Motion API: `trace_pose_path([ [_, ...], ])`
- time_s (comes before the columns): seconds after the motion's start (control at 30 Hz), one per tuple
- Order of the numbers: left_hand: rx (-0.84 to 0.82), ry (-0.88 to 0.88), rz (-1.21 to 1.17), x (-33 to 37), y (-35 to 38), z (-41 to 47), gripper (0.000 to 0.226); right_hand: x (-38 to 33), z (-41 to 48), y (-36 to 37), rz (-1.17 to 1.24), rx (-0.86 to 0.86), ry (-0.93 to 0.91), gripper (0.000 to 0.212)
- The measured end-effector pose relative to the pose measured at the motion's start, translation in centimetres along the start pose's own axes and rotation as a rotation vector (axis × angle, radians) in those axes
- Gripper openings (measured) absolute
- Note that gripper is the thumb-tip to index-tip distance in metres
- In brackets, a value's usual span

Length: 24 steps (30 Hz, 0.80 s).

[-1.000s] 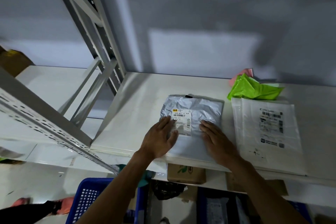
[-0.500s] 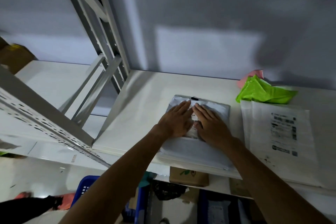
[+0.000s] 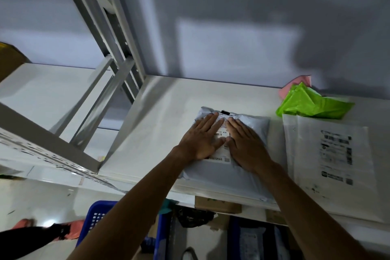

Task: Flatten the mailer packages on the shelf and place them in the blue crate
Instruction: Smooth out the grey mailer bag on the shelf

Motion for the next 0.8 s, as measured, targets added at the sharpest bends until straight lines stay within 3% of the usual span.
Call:
trace_pose_path([
  [0.37, 0.128, -0.268, 0.086, -3.2, -0.9, -0.8, 0.094, 3.8, -1.2, -0.4, 0.090, 0.072, 0.329, 0.085],
  [0.53, 0.029, -0.274, 0.049, -2.1, -1.8, -0.8, 0.089, 4.1, -0.9, -0.3, 0.093, -0.003, 0.333, 0.087],
  [0.67, -0.119, -0.058, 0.036, 1.6, 0.6, -2.8, 0.094, 2.1, -2.5, -1.2, 0.062, -0.039, 0.253, 0.088],
  [0.73, -0.018, -0.043, -0.002, 2.7, 1.2, -4.9, 0.083, -0.1, -4.1, -1.1, 0.102, -0.022, 0.152, 0.087],
  [0.8, 0.113, -0.070, -0.030, 3.3, 0.2, -6.4, 0.070, -1.6, -5.7, -0.9, 0.077, 0.069, 0.082, 0.071],
])
Point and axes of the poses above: each hand's wrist, its own z-axis towards the middle knuckle, its own y-axis out of the palm, x = y × z, the point moved 8 cm from there along z, towards the middle knuckle, and after that the axes turned 6 degrees about -x, right-handed, at the moved point
